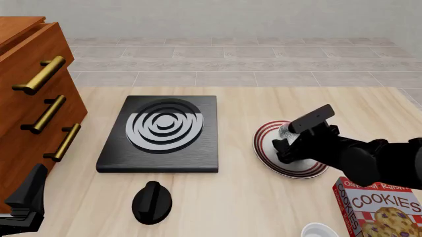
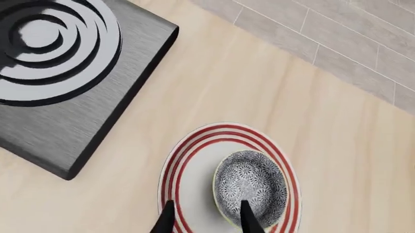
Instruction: Pick the akita bowl on the cookies box and place it on the plate.
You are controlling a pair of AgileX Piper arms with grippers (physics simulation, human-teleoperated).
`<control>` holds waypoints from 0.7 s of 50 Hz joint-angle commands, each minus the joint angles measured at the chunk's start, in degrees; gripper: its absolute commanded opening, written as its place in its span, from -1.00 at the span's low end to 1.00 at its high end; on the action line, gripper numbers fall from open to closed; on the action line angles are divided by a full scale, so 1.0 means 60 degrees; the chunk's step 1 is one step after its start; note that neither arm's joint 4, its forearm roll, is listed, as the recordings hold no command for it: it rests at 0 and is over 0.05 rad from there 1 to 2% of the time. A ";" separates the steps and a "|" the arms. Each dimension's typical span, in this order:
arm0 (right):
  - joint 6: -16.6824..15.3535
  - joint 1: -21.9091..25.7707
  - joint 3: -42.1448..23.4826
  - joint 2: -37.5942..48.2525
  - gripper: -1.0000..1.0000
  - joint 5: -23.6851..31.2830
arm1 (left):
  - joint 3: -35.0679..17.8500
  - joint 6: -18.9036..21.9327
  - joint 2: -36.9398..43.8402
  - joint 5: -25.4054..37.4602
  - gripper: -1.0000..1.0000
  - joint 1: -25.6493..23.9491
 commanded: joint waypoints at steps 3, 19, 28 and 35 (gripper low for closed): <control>0.0117 0.0226 0.0365 -0.0845 1.00 0.0300 | 0.0000 0.0000 0.0000 0.0000 1.00 0.0000; 0.0209 0.0508 0.0686 -0.1790 1.00 0.0702 | 0.0000 0.0000 0.0000 0.0000 1.00 0.0000; 0.0354 0.0648 0.0862 -0.2418 1.00 0.1027 | 0.0000 0.0000 0.0000 0.0000 1.00 0.0000; 0.0415 0.0795 0.1007 -0.2905 1.00 0.1264 | 0.0000 0.0000 0.0000 0.0000 1.00 0.0000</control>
